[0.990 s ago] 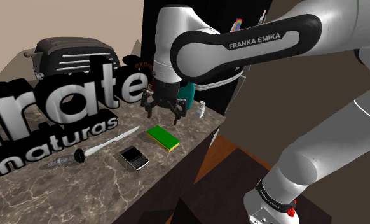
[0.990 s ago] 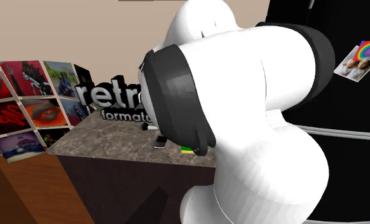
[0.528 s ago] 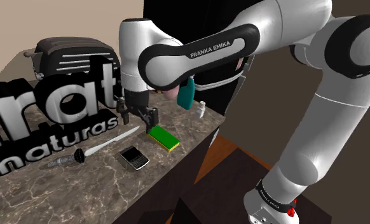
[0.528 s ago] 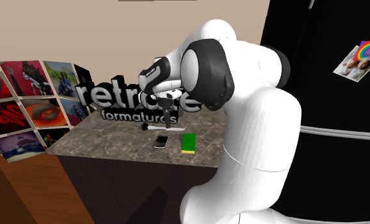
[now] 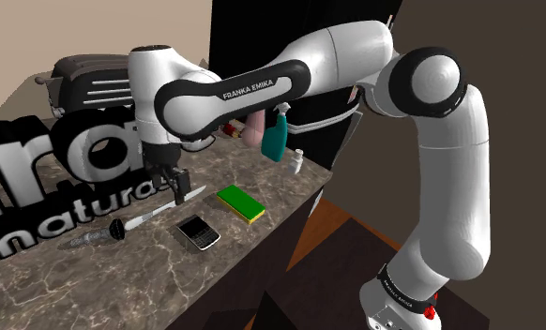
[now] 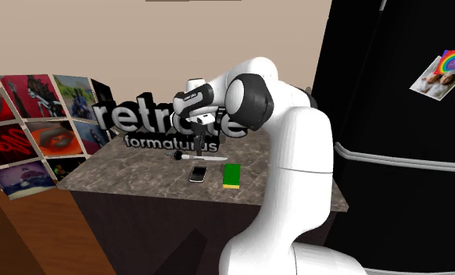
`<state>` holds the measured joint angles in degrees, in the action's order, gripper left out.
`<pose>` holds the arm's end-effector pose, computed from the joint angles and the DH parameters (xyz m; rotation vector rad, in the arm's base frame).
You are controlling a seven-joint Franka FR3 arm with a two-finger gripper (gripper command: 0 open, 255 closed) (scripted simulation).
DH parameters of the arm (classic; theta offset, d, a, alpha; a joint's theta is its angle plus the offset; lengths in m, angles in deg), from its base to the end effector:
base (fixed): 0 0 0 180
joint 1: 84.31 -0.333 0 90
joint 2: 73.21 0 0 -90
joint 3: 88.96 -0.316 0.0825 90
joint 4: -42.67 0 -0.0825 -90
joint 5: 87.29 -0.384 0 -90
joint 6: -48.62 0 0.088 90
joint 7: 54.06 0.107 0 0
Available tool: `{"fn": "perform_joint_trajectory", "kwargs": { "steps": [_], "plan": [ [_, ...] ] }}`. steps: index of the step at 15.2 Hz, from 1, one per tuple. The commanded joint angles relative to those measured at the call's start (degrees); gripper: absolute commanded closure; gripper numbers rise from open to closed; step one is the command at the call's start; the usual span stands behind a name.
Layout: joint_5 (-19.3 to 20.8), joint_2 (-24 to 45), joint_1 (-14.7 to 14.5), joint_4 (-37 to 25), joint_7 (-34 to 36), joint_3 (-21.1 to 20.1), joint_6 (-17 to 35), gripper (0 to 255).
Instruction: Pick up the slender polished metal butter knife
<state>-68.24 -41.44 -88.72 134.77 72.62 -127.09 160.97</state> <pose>0.5442 0.3899 0.3525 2.3592 -1.9670 -0.0597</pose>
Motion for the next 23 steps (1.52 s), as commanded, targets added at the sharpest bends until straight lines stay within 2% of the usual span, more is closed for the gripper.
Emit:
{"fn": "perform_joint_trajectory", "kwargs": {
  "steps": [1,9,10,19,23],
  "plan": [
    [0.83,2.53,-1.44,-2.58,1.68,1.02,-0.33,0],
    [2.42,4.87,-1.78,-0.85,2.54,1.86,3.35,0],
    [2.5,5.15,-1.83,-1.33,2.38,1.96,3.14,255],
    [2.42,4.87,-1.77,-0.84,2.54,1.86,3.35,255],
    [1.51,3.44,-1.46,-1.83,2.06,1.2,1.12,255]
  ]
}}
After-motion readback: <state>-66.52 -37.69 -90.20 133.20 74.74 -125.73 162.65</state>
